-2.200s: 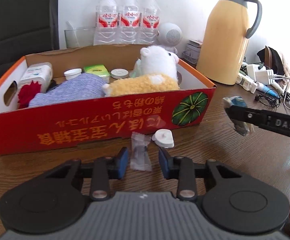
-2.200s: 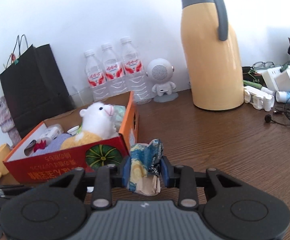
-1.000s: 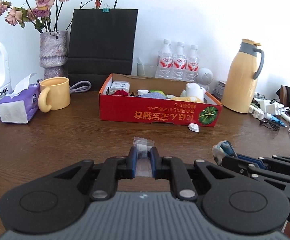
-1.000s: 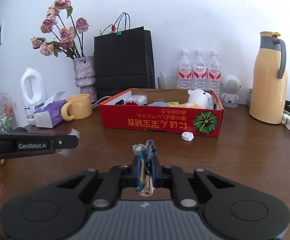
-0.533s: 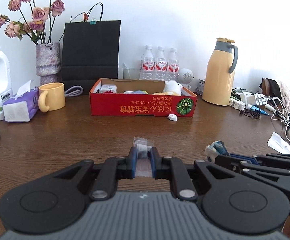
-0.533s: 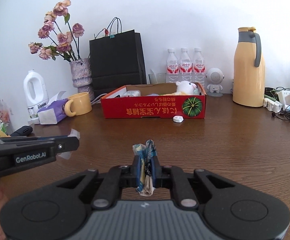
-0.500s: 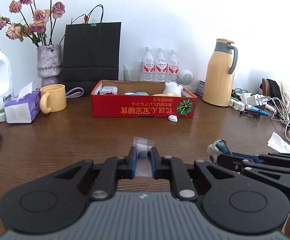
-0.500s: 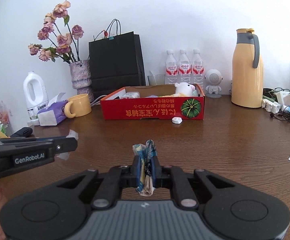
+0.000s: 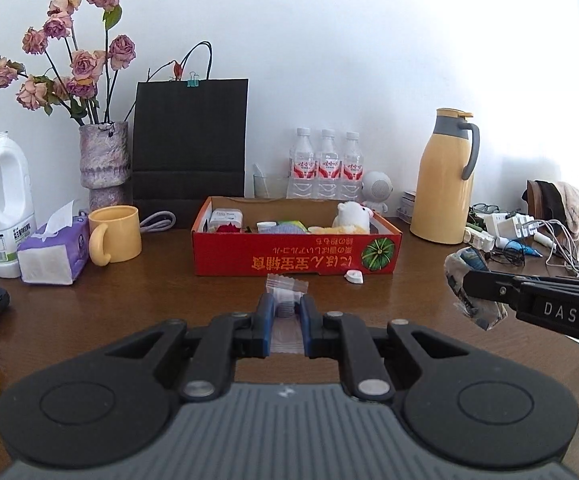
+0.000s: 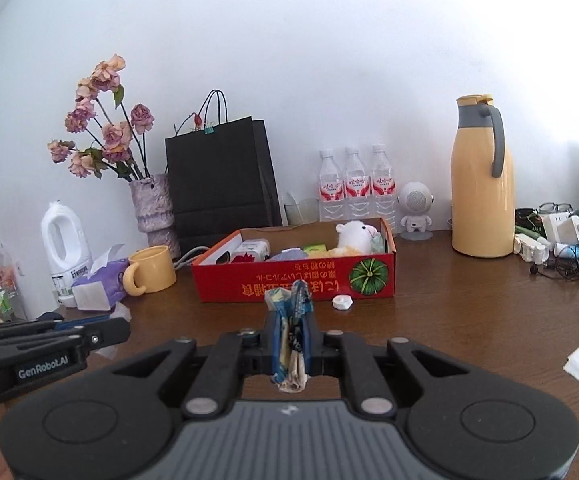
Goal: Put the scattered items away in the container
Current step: 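Carry the wrapper and packet over the box and release both inside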
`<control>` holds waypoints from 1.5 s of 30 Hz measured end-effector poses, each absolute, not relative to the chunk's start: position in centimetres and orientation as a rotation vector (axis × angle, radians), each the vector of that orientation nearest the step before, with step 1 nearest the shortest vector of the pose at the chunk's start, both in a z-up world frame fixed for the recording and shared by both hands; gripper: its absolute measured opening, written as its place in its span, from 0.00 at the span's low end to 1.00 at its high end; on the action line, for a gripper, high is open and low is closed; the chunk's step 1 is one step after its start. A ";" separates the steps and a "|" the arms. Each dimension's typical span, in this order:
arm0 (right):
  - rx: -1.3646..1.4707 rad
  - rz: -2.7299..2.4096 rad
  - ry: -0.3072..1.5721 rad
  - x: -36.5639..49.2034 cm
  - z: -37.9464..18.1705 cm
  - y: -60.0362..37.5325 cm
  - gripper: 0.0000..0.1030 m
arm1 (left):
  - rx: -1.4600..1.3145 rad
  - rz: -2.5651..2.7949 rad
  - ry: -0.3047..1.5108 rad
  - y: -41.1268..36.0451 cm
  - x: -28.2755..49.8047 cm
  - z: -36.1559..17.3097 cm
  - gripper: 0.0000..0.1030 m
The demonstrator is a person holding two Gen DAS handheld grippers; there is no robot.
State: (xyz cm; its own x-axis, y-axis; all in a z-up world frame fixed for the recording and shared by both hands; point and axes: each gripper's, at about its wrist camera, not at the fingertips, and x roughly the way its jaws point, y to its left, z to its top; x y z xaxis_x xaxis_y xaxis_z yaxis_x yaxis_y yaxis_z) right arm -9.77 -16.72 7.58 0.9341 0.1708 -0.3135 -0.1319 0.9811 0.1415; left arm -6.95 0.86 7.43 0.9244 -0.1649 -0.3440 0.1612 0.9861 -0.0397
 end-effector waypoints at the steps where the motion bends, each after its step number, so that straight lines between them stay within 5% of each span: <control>1: 0.113 0.157 0.328 -8.9 8.0 -16.7 0.09 | -0.013 -0.166 0.350 1.0 -6.1 7.8 0.14; 24: 0.162 0.159 0.298 11.8 12.7 -19.5 0.10 | -0.119 -0.126 0.430 3.5 16.9 10.2 0.14; 36: 0.151 0.246 0.904 32.6 11.7 -17.7 0.10 | -0.031 -0.164 1.042 3.8 34.5 8.7 0.14; 45: 0.109 0.150 1.179 39.9 6.0 -16.4 0.17 | 0.063 -0.205 1.244 1.8 38.9 5.3 0.19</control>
State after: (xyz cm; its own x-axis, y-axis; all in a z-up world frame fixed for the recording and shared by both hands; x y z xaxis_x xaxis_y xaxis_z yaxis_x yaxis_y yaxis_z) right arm 39.91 -16.41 6.00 0.3733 0.1739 -0.9113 -0.0597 0.9847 0.1634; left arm 38.86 1.76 5.32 0.3053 -0.1210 -0.9446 0.1892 0.9798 -0.0644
